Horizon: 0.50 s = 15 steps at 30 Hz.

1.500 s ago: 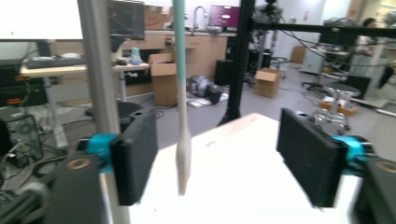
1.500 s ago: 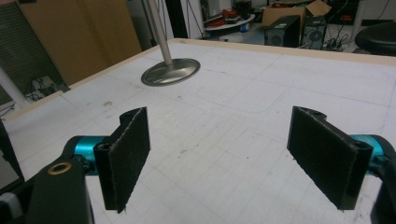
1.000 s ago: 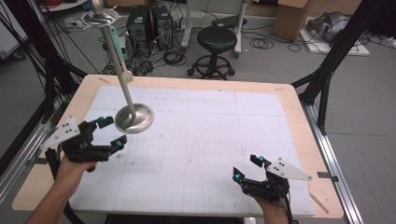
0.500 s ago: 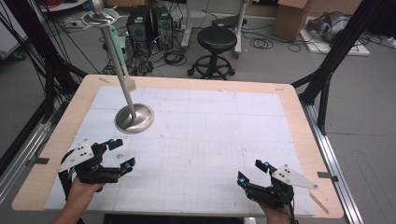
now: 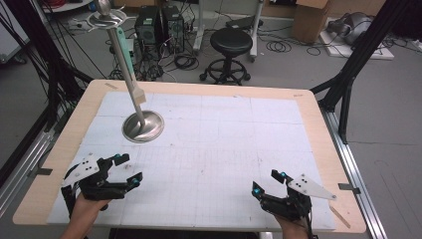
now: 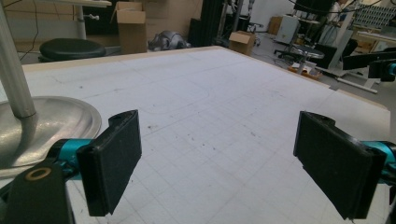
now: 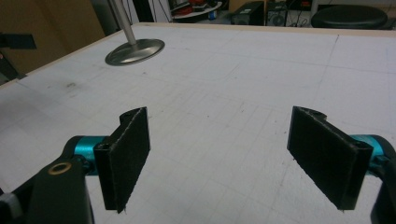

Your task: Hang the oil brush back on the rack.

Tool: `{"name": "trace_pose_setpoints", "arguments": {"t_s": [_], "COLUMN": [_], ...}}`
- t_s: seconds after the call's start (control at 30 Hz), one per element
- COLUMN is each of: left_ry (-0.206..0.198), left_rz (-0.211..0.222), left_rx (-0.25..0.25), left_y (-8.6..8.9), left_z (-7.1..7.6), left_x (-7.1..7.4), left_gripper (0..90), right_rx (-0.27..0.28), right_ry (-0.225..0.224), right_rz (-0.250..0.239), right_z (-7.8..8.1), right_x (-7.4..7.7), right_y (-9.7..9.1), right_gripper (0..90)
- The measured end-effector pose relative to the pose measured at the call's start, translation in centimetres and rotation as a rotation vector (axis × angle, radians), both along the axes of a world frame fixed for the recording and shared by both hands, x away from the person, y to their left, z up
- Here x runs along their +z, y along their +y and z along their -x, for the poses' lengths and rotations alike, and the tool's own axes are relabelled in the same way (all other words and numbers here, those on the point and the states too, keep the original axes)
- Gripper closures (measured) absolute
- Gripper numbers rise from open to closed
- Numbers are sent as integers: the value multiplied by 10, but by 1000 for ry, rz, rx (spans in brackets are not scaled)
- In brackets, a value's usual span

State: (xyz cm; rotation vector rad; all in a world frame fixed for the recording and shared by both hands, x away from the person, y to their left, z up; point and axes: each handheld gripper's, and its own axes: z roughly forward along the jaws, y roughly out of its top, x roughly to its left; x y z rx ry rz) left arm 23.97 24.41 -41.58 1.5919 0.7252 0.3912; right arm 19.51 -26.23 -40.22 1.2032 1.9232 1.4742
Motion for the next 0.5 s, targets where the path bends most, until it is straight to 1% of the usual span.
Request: {"name": "trace_pose_setpoints", "arguments": {"t_s": [0.07,0.23,0.37,0.5], "left_ry": [0,-2,1,1], "left_rz": [-2,0,12,11], "left_rx": [2,7,13,18], "left_y": [1,2,4,4], "left_z": [0,0,0,-1], "left_x": [0,0,0,0], "left_gripper": [156,157,158,157], "right_rx": [4,1,2,0], "right_ry": [10,4,3,2], "right_rz": [1,3,0,-2], "right_z": [0,0,0,0], "right_x": [-1,0,0,0], "right_y": [1,1,1,0], "right_gripper": [200,200,200,201]}}
